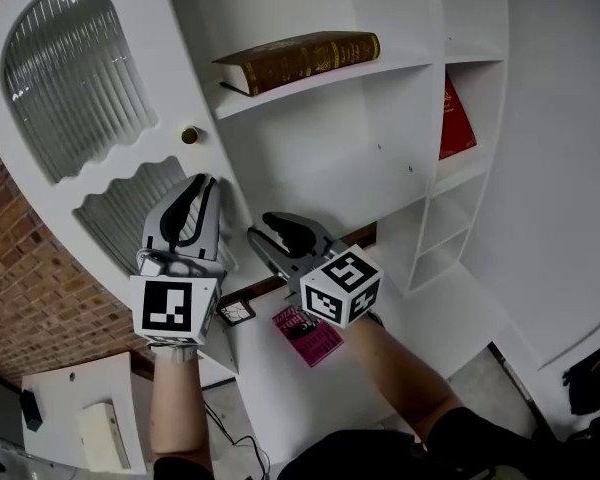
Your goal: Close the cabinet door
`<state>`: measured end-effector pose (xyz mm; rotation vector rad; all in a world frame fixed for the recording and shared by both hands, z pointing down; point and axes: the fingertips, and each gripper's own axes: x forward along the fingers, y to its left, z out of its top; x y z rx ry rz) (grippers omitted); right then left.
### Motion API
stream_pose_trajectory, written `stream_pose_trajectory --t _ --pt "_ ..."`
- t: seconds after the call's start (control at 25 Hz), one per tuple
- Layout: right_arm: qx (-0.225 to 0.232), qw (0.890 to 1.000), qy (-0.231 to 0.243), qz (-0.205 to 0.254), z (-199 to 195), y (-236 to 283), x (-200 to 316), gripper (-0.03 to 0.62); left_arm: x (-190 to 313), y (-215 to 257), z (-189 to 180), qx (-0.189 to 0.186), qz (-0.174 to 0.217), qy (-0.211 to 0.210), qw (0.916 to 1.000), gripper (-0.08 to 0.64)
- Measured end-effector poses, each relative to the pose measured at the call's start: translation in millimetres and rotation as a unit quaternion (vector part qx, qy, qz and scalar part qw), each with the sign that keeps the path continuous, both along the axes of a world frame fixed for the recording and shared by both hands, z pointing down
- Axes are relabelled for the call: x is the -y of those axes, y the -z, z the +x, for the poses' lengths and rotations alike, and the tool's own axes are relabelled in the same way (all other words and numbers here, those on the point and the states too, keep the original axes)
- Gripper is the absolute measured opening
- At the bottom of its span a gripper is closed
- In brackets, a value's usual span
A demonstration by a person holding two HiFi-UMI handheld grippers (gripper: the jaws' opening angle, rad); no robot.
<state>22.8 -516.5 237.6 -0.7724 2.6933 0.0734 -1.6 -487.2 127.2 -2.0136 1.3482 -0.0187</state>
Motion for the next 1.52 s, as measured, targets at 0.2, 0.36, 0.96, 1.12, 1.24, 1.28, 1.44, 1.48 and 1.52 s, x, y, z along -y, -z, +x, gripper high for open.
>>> stream_pose_trajectory --t 0.2,0.36,0.96,1.12,1.24,1.28,1.44,1.48,1.52 --pt "0.001 1.0 -0.029 -0.01 10.6 -13.6 -10.9 0.124 -2.4 -27.7 -9.9 -0.017 -0.015 -0.024 0.9994 0.033" --pt "-0.005 0.998 -0.062 -0.031 29.6 -32.4 -19.1 0.091 -5.8 -58.1 -5.1 -0.045 -0.061 -0.059 0.9954 0.011" --pt "-0.069 0.976 -0.187 -0.084 78.2 -113.7 -69.6 0.032 -20.9 -193.4 34.0 -0.083 -0.185 -0.2 0.9587 0.009" --pt "-0.077 0.968 -0.214 -0.108 87.8 -143.4 -85.3 0.032 -31.0 -233.9 42.6 -0.091 -0.227 -0.226 0.9431 0.009" --pt "-0.085 0.962 -0.23 -0.123 92.7 -167.7 -98.5 0.032 -39.3 -263.4 47.4 -0.097 -0.256 -0.241 0.9312 0.009" --pt "-0.089 0.959 -0.236 -0.127 94.5 -176.2 -103.0 0.032 -42.4 -271.9 48.3 -0.098 -0.265 -0.246 0.927 0.009" --pt "-0.106 0.948 -0.262 -0.147 103.8 -208.0 -118.6 0.031 -56.0 -303.6 50.1 -0.091 -0.298 -0.266 0.9125 0.008" --pt "-0.109 0.946 -0.267 -0.151 105.9 -213.9 -121.9 0.032 -58.7 -310.3 49.9 -0.091 -0.306 -0.269 0.9087 0.008" --pt "-0.111 0.943 -0.272 -0.154 108.0 -218.8 -125.2 0.031 -61.4 -316.3 49.7 -0.094 -0.314 -0.274 0.904 0.008"
